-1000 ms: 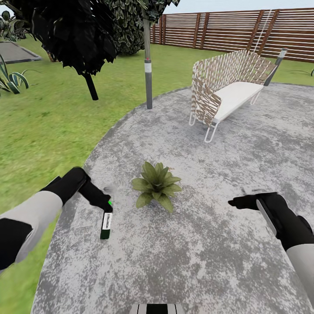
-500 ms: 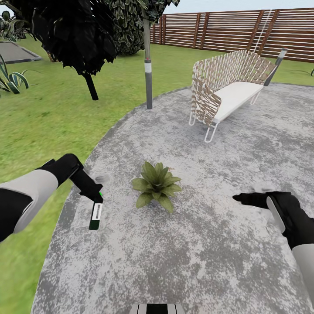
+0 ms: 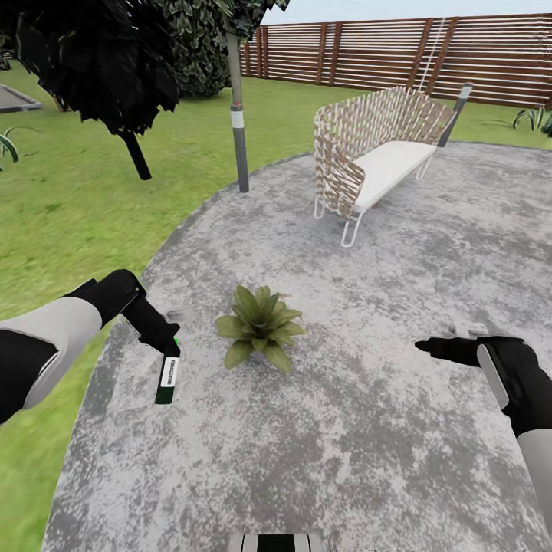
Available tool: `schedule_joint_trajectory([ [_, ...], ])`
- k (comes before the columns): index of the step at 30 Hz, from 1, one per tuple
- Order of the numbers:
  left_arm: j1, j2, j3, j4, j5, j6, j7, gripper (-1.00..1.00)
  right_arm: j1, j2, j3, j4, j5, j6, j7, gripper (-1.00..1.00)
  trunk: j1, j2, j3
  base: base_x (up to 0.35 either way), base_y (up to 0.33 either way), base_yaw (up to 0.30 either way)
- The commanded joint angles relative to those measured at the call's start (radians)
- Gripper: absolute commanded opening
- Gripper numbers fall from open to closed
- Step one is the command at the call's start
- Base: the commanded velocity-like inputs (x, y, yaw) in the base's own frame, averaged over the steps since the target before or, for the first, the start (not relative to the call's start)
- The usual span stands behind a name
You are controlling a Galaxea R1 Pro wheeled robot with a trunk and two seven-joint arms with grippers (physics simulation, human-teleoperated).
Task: Pick up the pesticide atomizer in the garden and spray insectifuge to fully cover both potted plants in the garden.
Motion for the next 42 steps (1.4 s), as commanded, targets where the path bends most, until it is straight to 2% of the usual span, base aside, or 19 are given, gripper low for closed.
schedule_joint_trajectory([
  [1, 0.000, 0.001, 0.004, -0.002, -0.010, 0.010, -0.009, -1.00, -0.001, 0.001, -0.001, 0.000, -0.004, 0.005, 0.001, 1.00, 0.000, 0.000, -0.001, 0.000, 0.000, -0.268],
  [13, 0.000, 0.001, 0.003, -0.002, -0.010, 0.010, -0.010, -1.00, -0.001, 0.001, -0.001, 0.000, -0.004, 0.005, 0.001, 1.00, 0.000, 0.000, -0.001, 0.000, 0.000, -0.229],
  [25, -0.008, 0.000, 0.003, -0.002, -0.012, 0.010, -0.011, -1.00, -0.001, 0.001, -0.001, 0.000, -0.004, 0.005, 0.001, 1.00, 0.000, 0.000, -0.007, 0.013, 0.000, -0.011],
  [37, -0.038, -0.003, 0.000, 0.000, -0.013, 0.010, -0.011, -1.00, -0.001, 0.001, -0.001, 0.000, -0.004, 0.005, 0.001, 1.00, 0.000, 0.000, 0.009, 0.074, 0.000, 0.000],
  [38, -0.035, -0.002, -0.053, 0.004, -0.013, 0.010, -0.013, -1.00, -0.001, 0.000, -0.003, 0.000, -0.004, 0.005, 0.001, 1.00, 0.000, 0.000, 0.009, 0.010, 0.000, 0.000],
  [42, -0.034, -0.002, -0.055, 0.004, -0.012, 0.010, -0.013, -1.00, -0.001, 0.000, -0.003, 0.000, -0.004, 0.005, 0.001, 1.00, 0.000, 0.000, 0.009, 0.003, 0.000, 0.000],
])
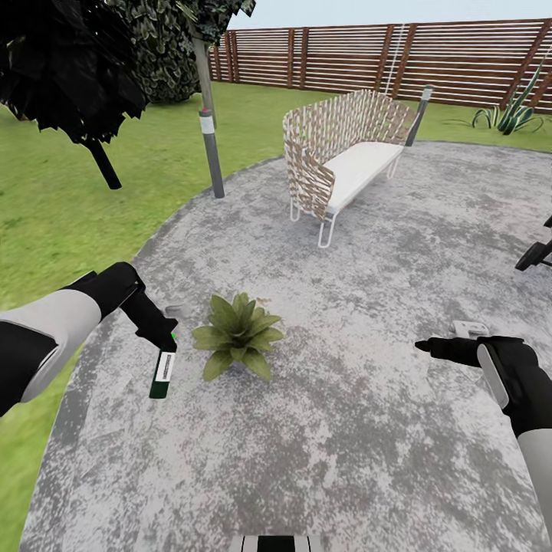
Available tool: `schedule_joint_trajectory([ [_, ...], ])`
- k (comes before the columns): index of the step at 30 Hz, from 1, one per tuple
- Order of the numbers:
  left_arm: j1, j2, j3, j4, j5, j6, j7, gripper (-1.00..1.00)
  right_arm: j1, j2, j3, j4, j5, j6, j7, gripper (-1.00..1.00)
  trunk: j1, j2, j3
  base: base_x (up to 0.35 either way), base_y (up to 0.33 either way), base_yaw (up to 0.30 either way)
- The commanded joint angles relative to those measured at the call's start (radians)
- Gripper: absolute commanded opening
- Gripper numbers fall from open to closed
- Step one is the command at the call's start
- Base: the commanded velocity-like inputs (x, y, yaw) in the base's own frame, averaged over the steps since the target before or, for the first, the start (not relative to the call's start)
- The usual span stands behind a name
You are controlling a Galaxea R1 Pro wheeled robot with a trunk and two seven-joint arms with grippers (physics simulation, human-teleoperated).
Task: Pick up the pesticide atomizer in the garden and spray insectifuge to fully cover both potted plants in the garden.
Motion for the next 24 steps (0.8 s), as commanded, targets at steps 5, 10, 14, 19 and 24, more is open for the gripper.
schedule_joint_trajectory([
  [5, 0.000, 0.000, 0.004, -0.002, -0.010, 0.010, -0.009, -1.00, 0.000, 0.000, -0.001, -0.001, -0.005, 0.005, 0.000, 1.00, 0.000, 0.000, -0.001, 0.000, 0.000, 0.000],
  [10, 0.000, 0.000, 0.005, -0.002, -0.010, 0.010, -0.010, -1.00, 0.000, 0.000, -0.001, -0.001, -0.005, 0.005, 0.000, 1.00, 0.000, 0.000, -0.001, 0.108, 0.000, -0.003],
  [14, 0.000, 0.000, 0.005, -0.002, -0.010, 0.010, -0.010, -1.00, 0.000, 0.000, -0.001, -0.001, -0.005, 0.005, 0.000, 1.00, 0.000, 0.000, 0.000, 0.309, 0.000, -0.126],
  [19, 0.000, 0.000, 0.004, -0.002, -0.010, 0.010, -0.010, -1.00, 0.000, 0.000, -0.001, -0.001, -0.005, 0.005, 0.000, 1.00, 0.000, 0.000, 0.003, 0.223, 0.000, -0.179],
  [24, 0.000, 0.000, 0.004, -0.002, -0.010, 0.010, -0.010, -1.00, 0.000, 0.000, -0.001, -0.001, -0.005, 0.005, 0.000, 1.00, 0.000, 0.000, 0.003, 0.027, 0.000, -0.025],
])
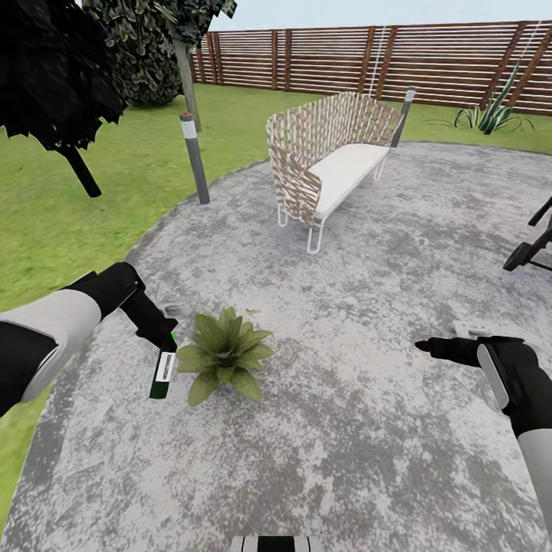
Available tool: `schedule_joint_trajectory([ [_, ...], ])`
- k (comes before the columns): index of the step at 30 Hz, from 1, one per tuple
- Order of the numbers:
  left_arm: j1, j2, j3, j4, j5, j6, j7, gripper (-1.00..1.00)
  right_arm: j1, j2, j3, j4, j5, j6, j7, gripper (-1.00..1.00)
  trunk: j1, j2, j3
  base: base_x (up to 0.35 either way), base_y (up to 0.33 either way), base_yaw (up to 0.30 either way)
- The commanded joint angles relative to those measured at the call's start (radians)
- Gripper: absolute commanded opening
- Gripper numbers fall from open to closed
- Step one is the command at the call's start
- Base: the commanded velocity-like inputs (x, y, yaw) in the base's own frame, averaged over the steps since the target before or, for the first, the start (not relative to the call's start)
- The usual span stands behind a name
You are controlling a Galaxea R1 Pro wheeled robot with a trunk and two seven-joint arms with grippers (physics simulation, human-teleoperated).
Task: Pick up the pesticide atomizer in the garden and spray insectifuge to fully cover both potted plants in the garden.
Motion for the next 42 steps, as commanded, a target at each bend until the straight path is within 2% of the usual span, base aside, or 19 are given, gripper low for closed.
schedule_joint_trajectory([
  [1, 0.000, 0.000, 0.003, -0.002, -0.010, 0.010, -0.009, -1.00, 0.000, 0.000, -0.001, -0.001, -0.005, 0.005, 0.000, 1.00, 0.000, 0.000, 0.000, 0.005, 0.000, -0.058],
  [10, 0.002, 0.000, -0.005, -0.002, -0.012, 0.010, -0.007, -1.00, 0.000, 0.000, -0.001, -0.001, -0.005, 0.005, 0.000, 1.00, 0.000, 0.000, 0.005, 0.001, 0.000, -0.196],
  [12, 0.003, 0.000, -0.028, -0.002, -0.012, 0.010, -0.007, -1.00, 0.000, 0.000, -0.001, -0.001, -0.005, 0.005, 0.000, 1.00, 0.000, 0.000, 0.006, 0.000, 0.000, -0.130],
  [15, 0.004, 0.000, -0.095, -0.002, -0.011, 0.010, -0.007, -1.00, 0.000, 0.000, -0.001, -0.001, -0.005, 0.005, 0.000, 1.00, 0.000, 0.000, 0.006, 0.000, 0.000, -0.044],
  [18, 0.005, 0.000, -0.125, -0.002, -0.011, 0.010, -0.007, -1.00, 0.000, 0.000, -0.001, -0.001, -0.005, 0.005, 0.000, 1.00, 0.000, 0.000, 0.006, 0.000, 0.000, -0.008],
  [27, 0.005, 0.000, -0.133, -0.002, -0.011, 0.010, -0.007, -1.00, 0.000, 0.000, -0.001, -0.001, -0.005, 0.005, 0.000, 1.00, 0.000, 0.000, 0.006, 0.019, 0.000, -0.001],
  [36, 0.007, -0.001, -0.133, -0.002, -0.011, 0.010, -0.008, -1.00, 0.000, 0.000, -0.001, -0.001, -0.005, 0.005, 0.000, 1.00, 0.000, 0.000, 0.006, 0.307, 0.000, 0.000],
  [42, 0.033, -0.001, -0.133, -0.002, -0.011, 0.010, -0.007, -1.00, 0.000, 0.000, -0.001, -0.001, -0.005, 0.005, 0.000, 1.00, 0.000, 0.000, 0.006, 0.253, 0.000, 0.000],
])
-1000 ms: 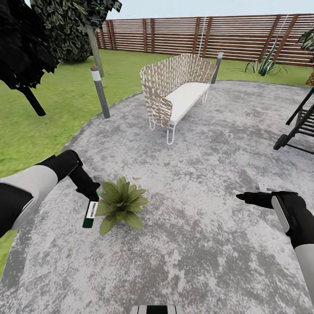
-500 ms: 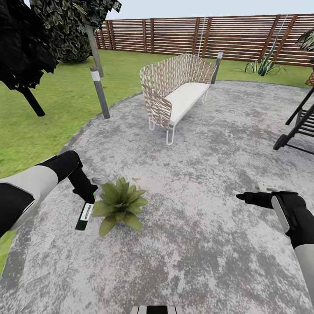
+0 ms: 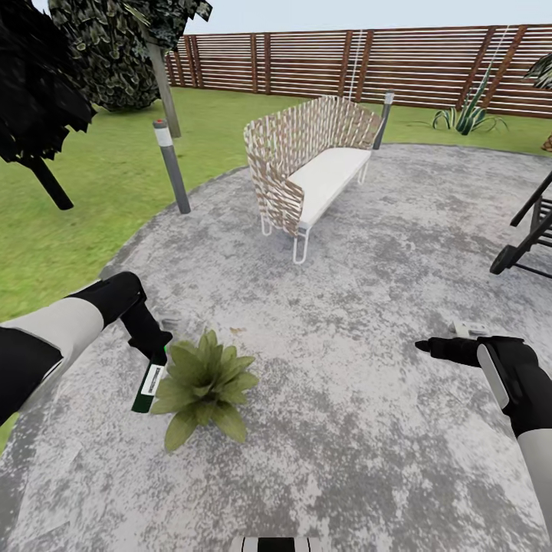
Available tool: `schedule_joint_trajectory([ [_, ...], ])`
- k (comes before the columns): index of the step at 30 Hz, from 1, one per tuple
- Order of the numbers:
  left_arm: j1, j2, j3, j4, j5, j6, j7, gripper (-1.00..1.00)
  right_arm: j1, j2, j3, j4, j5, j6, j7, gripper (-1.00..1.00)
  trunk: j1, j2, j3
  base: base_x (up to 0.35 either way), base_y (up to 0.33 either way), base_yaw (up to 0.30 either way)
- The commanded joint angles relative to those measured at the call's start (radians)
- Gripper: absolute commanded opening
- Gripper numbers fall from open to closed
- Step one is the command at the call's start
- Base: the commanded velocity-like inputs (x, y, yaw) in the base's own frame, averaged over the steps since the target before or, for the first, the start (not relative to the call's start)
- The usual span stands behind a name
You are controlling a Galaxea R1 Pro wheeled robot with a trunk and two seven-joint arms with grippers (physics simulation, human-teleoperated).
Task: Pick up the pesticide atomizer in the garden and spray insectifuge to fully cover both potted plants in the garden.
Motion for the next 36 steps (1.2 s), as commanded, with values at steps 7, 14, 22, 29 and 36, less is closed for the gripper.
schedule_joint_trajectory([
  [7, 0.030, -0.001, 0.004, -0.004, -0.012, 0.010, -0.008, -1.00, 0.000, 0.000, -0.001, -0.001, -0.005, 0.005, 0.000, 1.00, 0.000, 0.000, 0.000, 0.021, 0.000, 0.000],
  [14, 0.076, -0.001, 0.001, -0.004, -0.012, 0.009, -0.004, -1.00, 0.000, 0.000, -0.001, -0.001, -0.005, 0.005, 0.000, 1.00, 0.000, 0.000, 0.001, 0.000, 0.000, 0.000],
  [22, 0.098, -0.001, 0.000, -0.007, -0.012, 0.009, -0.005, -1.00, 0.000, 0.000, -0.001, -0.001, -0.005, 0.005, 0.000, 1.00, 0.000, 0.000, 0.001, 0.000, 0.000, 0.000],
  [29, 0.099, -0.001, 0.000, -0.007, -0.012, 0.009, -0.007, -1.00, 0.000, 0.000, -0.001, -0.001, -0.005, 0.005, 0.000, 1.00, 0.000, 0.000, 0.001, 0.000, 0.000, 0.000],
  [36, 0.099, 0.000, -0.087, -0.007, -0.010, 0.009, -0.009, -1.00, 0.000, 0.000, -0.001, -0.001, -0.005, 0.005, 0.000, 1.00, 0.000, 0.000, 0.001, 0.000, 0.000, 0.000],
])
